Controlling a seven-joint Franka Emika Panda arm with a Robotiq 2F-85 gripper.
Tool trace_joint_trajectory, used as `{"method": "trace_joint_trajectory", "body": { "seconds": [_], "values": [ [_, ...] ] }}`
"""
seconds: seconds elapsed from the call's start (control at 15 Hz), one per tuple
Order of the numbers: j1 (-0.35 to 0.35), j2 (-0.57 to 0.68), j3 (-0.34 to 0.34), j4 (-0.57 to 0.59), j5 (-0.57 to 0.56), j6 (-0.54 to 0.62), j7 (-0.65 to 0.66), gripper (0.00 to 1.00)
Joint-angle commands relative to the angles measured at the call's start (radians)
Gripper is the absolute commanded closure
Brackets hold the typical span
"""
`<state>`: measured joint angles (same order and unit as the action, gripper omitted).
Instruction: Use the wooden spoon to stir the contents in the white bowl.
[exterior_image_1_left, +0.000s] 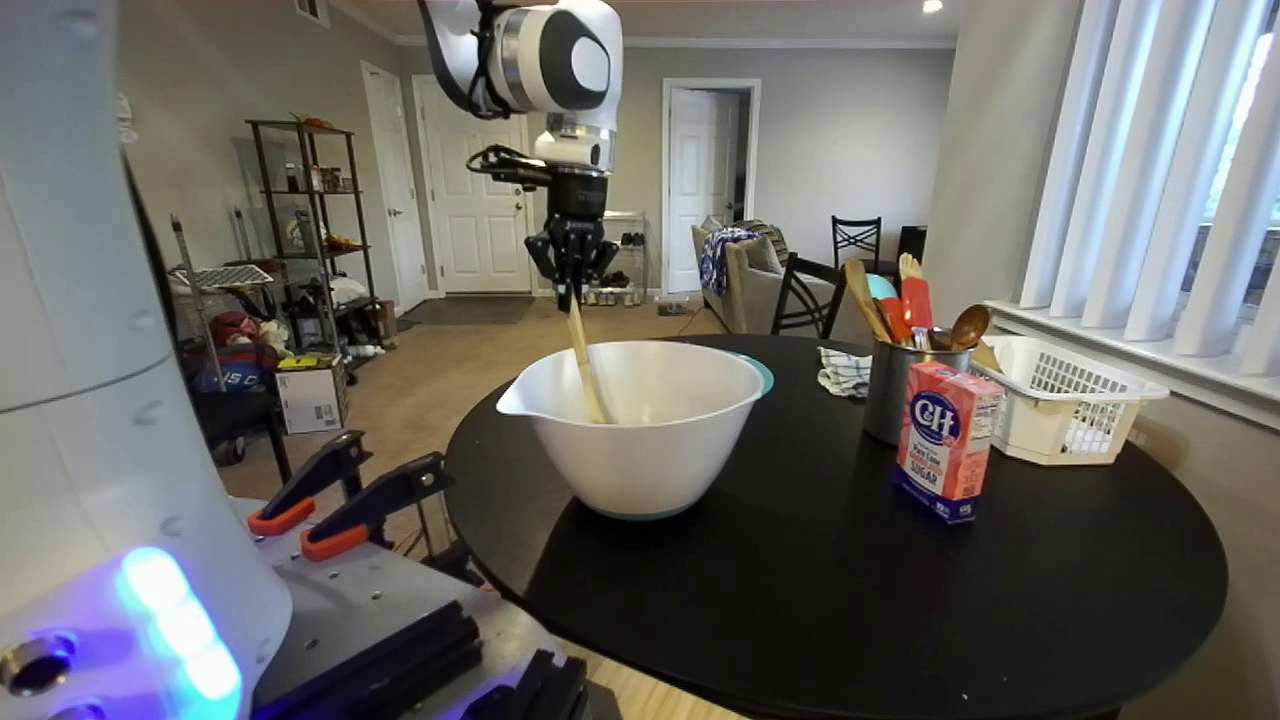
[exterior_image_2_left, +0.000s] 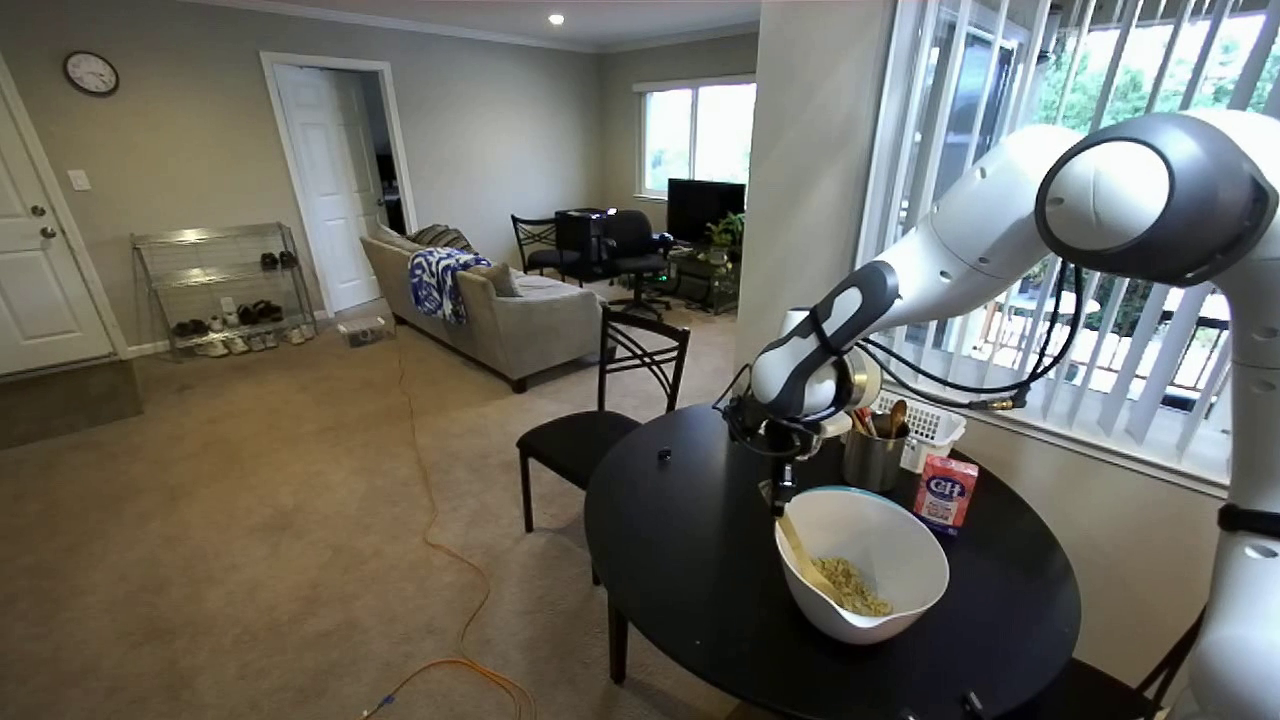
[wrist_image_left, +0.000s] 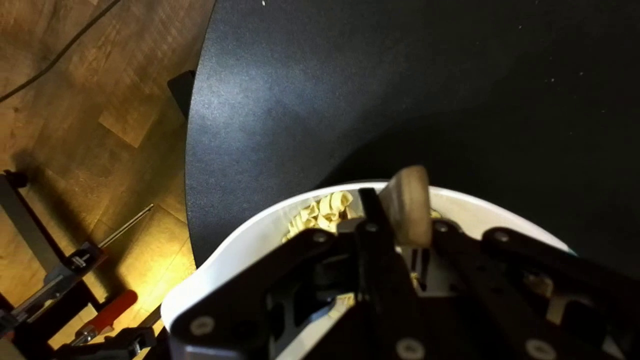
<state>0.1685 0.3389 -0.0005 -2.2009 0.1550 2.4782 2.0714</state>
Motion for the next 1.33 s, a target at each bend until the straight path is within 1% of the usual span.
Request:
{"method": "trace_joint_trajectory", "body": {
  "seconds": [0.0,0.2,0.67,1.0,1.27],
  "values": [
    [-0.002,-0.033,-0.001,-0.064,0.013,0.022,0.043,0.95],
    [0.003,-0.032,-0.012,-0.072,-0.021,0.009,0.057,0.95],
    [0.012,-0.031,-0.048,-0.088,-0.143,-0.045,0.109,0.95],
    [0.017,-0.023,-0.049,-0.084,-0.185,-0.034,0.112,0.95],
    [0.029,-0.031,-0.054,-0.099,-0.239,0.007,0.115,0.95]
  ]
}}
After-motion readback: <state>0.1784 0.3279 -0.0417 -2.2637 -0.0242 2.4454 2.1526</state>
